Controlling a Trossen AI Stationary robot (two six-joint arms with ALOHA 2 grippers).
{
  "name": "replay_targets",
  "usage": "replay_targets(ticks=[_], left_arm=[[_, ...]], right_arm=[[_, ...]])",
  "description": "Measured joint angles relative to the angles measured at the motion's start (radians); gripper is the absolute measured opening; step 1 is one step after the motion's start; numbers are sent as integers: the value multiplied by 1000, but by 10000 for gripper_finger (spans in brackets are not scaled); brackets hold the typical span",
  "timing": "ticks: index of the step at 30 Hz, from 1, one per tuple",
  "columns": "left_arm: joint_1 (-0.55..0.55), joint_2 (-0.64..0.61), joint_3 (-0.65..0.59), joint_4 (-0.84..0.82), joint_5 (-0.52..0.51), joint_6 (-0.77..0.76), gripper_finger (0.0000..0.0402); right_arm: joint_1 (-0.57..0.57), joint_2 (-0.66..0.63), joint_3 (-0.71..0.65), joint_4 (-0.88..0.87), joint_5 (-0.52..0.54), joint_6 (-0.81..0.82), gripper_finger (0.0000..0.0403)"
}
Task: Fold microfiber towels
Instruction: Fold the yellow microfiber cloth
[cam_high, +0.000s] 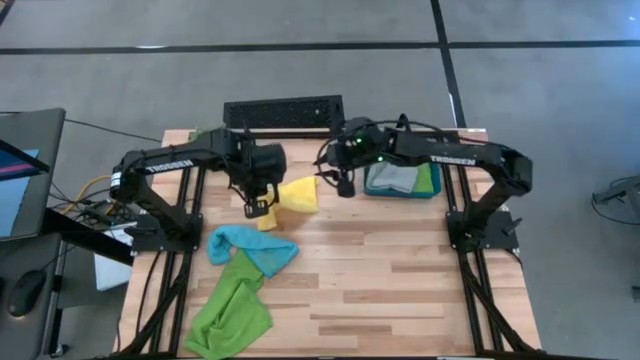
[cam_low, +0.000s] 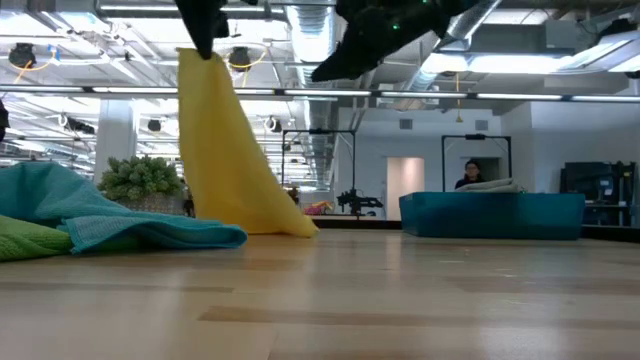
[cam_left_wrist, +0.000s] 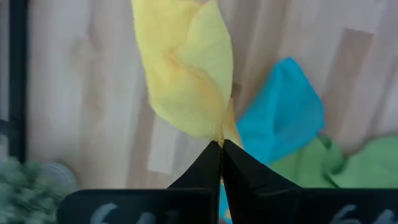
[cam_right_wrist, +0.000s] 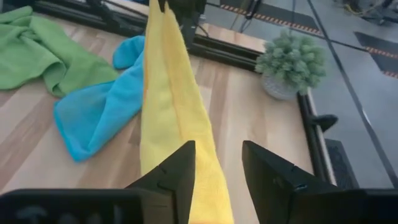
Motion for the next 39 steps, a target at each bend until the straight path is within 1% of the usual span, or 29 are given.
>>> replay_targets(ticks=[3,8,12,18,20,23,27,32,37,39], left_arm=[[-22,0,0,-27,21,-11,0],[-38,0,3,-42,-5,-13,0],[-37,0,61,-42,-13,-2,0],[-38,0,180,-40,-27,56,0],[-40,0,204,-40,-38,80,0],[-40,0,212,-41,-71,101,0],[-40,6,212,-41,-78,118,0],[-40,8,212,-35,-135,123,0],[-38,8,212,-18,-245,122,0],[-31,8,212,2,-272,120,0]], right_arm=[[19,34,22,-4,0,-6,149],[41,81,69,-25,0,-6,139],[52,91,92,-20,0,-7,132],[69,90,93,34,-1,-7,127],[73,90,93,53,-24,-7,127],[83,90,93,84,-95,-21,127],[88,90,93,137,-108,-59,127],[89,90,93,186,-107,-61,127],[89,90,93,188,-107,-61,127],[88,90,93,188,-107,-59,127]])
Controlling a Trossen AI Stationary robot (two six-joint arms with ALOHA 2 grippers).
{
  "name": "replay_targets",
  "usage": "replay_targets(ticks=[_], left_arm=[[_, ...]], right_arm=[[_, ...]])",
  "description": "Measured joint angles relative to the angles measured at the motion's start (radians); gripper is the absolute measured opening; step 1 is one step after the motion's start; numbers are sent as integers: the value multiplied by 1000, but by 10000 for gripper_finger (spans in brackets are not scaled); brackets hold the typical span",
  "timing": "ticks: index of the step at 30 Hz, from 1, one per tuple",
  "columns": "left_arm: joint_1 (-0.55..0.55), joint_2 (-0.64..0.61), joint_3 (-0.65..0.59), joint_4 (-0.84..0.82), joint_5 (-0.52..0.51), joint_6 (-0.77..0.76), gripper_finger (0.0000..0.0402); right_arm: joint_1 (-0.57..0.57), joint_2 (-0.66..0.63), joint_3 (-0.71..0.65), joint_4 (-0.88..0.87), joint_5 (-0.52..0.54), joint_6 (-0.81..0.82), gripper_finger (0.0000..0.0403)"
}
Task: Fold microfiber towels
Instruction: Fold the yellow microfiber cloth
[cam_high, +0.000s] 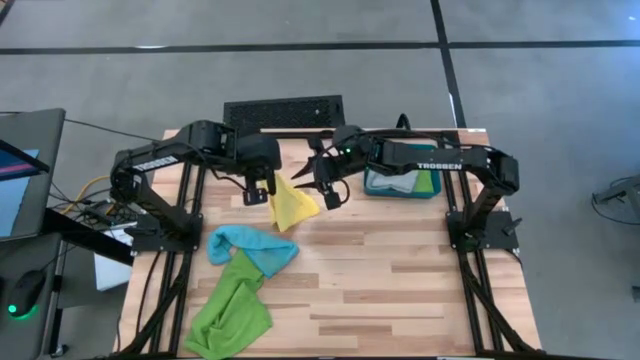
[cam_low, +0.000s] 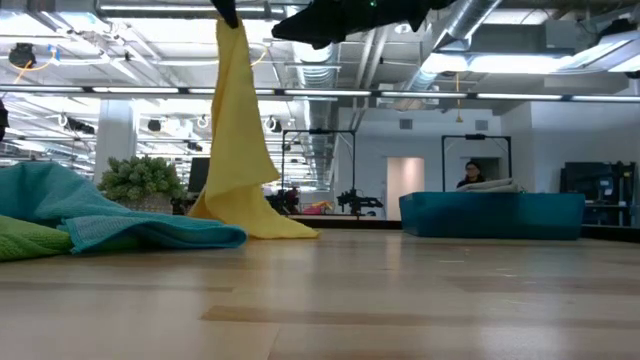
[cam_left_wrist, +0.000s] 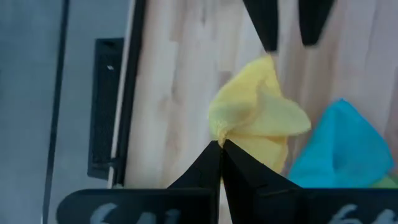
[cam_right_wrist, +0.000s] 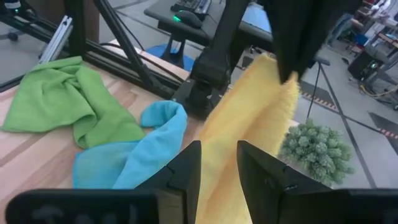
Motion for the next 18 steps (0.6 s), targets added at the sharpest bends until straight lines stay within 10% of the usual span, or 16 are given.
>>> replay_targets(ticks=[18], left_arm=[[32,0,178,77,-144,2,0]], right_arm=[[-79,0,0,0,9,176,127]])
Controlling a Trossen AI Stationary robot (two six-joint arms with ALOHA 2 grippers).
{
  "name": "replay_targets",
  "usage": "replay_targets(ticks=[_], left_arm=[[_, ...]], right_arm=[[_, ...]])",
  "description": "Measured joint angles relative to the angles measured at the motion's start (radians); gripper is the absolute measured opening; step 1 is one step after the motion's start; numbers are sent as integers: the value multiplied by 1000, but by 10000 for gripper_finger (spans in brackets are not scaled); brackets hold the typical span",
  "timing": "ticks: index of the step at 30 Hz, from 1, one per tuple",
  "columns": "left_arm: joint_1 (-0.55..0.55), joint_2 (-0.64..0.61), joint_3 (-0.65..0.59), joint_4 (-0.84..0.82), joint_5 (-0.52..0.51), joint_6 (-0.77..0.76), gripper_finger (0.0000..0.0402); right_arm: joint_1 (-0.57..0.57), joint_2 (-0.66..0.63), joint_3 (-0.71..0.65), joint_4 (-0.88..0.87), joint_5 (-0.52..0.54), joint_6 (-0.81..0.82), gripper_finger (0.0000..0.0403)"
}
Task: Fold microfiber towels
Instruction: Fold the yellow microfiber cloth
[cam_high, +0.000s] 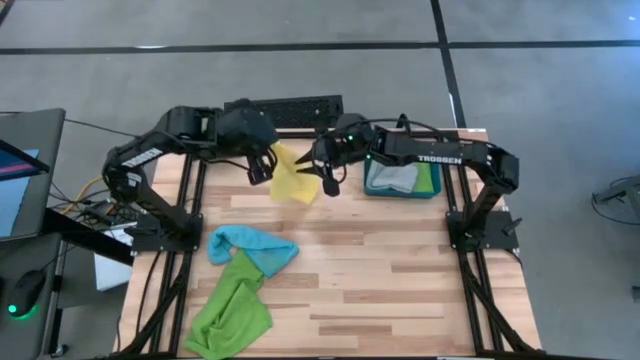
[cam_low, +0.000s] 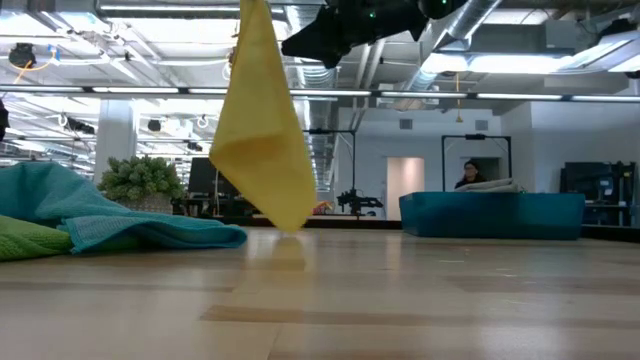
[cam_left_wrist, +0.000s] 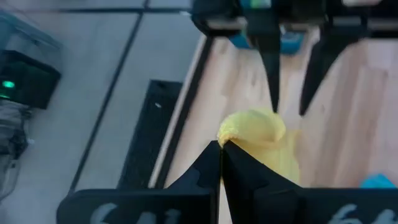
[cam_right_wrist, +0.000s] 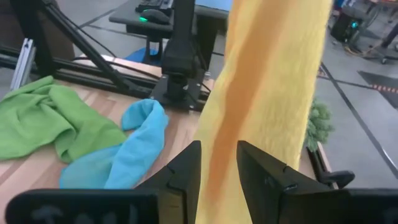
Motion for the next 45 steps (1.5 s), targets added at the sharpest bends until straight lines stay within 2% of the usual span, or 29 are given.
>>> replay_targets(ticks=[7,11,14,19,22,32,36,41,45], left_arm=[[0,-1,93,8,-88,22,0],[0,-1,108,12,-111,26,0],[0,-1,109,12,-133,26,0],[2,0,109,12,-133,26,0],[2,0,109,12,-133,26,0],[2,0,109,10,-132,26,0],[2,0,109,-2,-131,26,0],[2,0,109,-2,-132,26,0],[2,0,109,-4,-131,26,0]], right_arm=[[3,3,0,1,-7,17,127],[11,41,-5,0,-3,19,127],[23,82,1,66,6,19,127],[34,119,1,151,74,52,127],[34,147,0,204,73,119,127],[39,188,6,265,80,122,127],[43,205,0,229,79,122,125],[48,212,1,232,76,122,98],[48,212,1,231,76,122,44]])
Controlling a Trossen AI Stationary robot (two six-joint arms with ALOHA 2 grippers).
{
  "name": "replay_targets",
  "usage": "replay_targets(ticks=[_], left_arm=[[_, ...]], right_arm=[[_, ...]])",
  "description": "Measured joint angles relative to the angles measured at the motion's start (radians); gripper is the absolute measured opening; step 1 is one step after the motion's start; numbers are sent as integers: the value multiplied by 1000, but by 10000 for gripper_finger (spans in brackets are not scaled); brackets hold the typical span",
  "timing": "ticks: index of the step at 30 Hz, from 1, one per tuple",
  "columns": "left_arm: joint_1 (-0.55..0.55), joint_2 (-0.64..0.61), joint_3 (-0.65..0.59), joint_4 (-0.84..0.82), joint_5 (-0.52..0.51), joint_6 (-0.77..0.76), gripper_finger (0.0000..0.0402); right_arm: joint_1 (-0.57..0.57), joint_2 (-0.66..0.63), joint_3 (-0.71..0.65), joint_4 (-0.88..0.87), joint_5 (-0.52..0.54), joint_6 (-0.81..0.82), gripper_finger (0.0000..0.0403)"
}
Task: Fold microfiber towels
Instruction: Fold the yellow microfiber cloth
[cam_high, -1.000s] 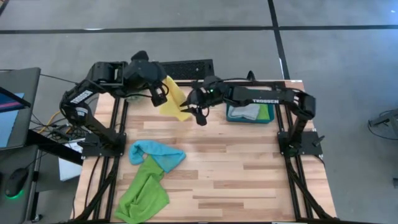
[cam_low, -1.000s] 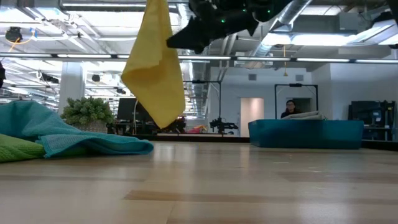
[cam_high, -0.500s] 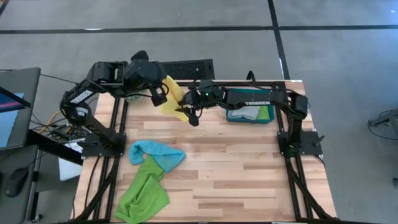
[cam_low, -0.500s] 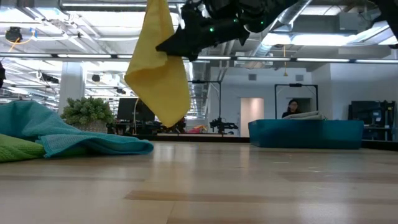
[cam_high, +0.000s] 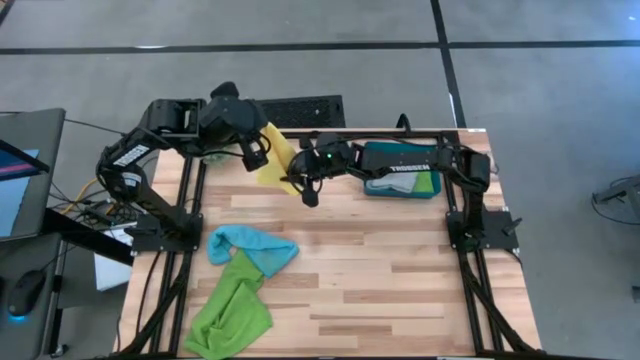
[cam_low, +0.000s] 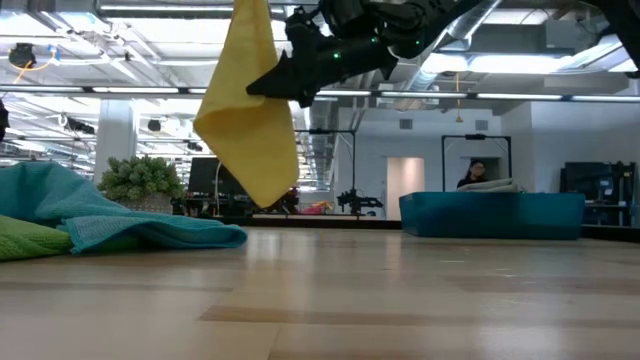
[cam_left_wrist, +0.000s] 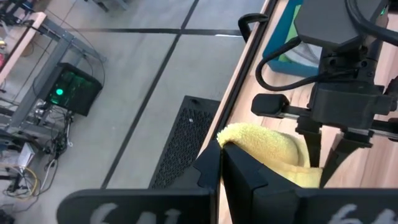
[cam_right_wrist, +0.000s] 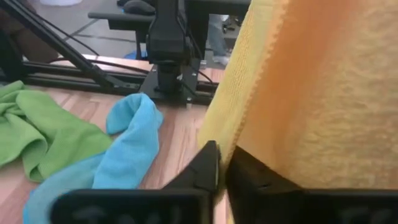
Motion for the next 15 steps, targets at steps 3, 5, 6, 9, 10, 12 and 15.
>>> replay_targets(ticks=[3,5,6,9,10,12,15], left_arm=[[0,0,0,-17,0,-6,0],[0,0,0,-32,0,-21,0],[0,0,0,-39,0,-28,0],[0,0,0,-65,0,-51,0],[0,0,0,-70,0,-59,0],[0,0,0,-85,0,-70,0],[0,0,0,-94,1,-86,0]], right_arm=[[0,0,0,1,0,0,11],[-1,0,0,0,-1,0,14],[-1,0,0,-3,-1,0,14],[-1,0,0,-23,-1,0,7],[-2,0,0,-28,-1,0,6],[-2,-1,0,-33,-1,0,8],[-8,-20,0,-68,-1,-1,5]])
